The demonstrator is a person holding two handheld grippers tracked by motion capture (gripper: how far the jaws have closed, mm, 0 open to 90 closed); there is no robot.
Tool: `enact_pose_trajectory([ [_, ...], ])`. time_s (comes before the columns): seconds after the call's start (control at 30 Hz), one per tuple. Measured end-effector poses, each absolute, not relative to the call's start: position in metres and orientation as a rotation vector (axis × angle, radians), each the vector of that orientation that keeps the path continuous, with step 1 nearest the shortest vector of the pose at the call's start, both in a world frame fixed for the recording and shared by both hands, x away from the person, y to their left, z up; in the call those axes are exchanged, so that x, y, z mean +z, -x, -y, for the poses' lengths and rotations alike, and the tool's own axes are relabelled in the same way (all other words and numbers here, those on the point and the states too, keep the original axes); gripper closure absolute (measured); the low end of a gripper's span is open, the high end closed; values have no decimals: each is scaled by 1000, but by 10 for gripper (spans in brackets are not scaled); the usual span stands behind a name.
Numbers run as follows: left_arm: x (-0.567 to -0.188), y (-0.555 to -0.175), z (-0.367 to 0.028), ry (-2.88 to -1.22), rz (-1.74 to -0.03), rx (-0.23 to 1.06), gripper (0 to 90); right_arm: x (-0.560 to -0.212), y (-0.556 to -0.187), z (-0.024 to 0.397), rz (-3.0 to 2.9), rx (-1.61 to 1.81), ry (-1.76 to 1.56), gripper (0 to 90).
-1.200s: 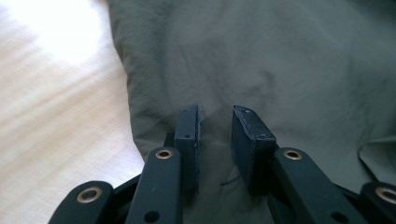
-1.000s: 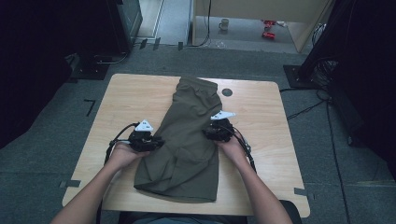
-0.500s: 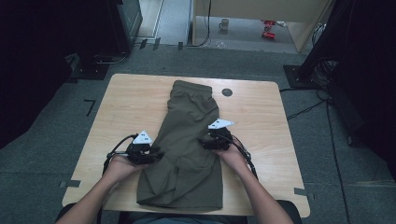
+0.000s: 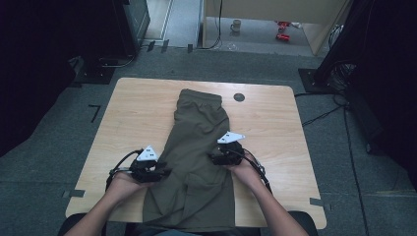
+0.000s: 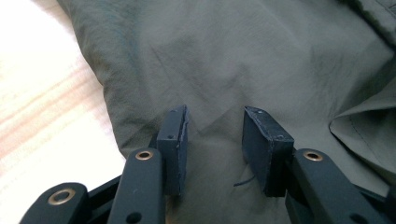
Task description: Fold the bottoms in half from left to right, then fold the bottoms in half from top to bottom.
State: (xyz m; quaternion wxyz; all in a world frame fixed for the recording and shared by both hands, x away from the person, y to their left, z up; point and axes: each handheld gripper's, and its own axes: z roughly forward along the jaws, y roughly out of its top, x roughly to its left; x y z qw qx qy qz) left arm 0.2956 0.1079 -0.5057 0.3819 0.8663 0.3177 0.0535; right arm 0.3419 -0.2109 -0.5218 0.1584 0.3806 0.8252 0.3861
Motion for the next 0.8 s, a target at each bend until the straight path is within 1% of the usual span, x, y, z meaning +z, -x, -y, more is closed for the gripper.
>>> enact_pose_trajectory([
  [0.5, -504, -277, -115, -2206, -827, 87, 600, -517, -321, 207, -2431, 1086, -1070, 305],
  [0.6, -501, -279, -115, -2202, -826, 91, 575, -514, -323, 209, -2441, 1081, -1100, 343],
  [0.67, -498, -282, -117, -2180, -835, 100, 554, -512, -327, 209, -2451, 1077, -1126, 340],
  [0.8, -494, -289, -122, -2144, -850, 112, 548, -509, -330, 213, -2413, 1112, -1176, 344],
])
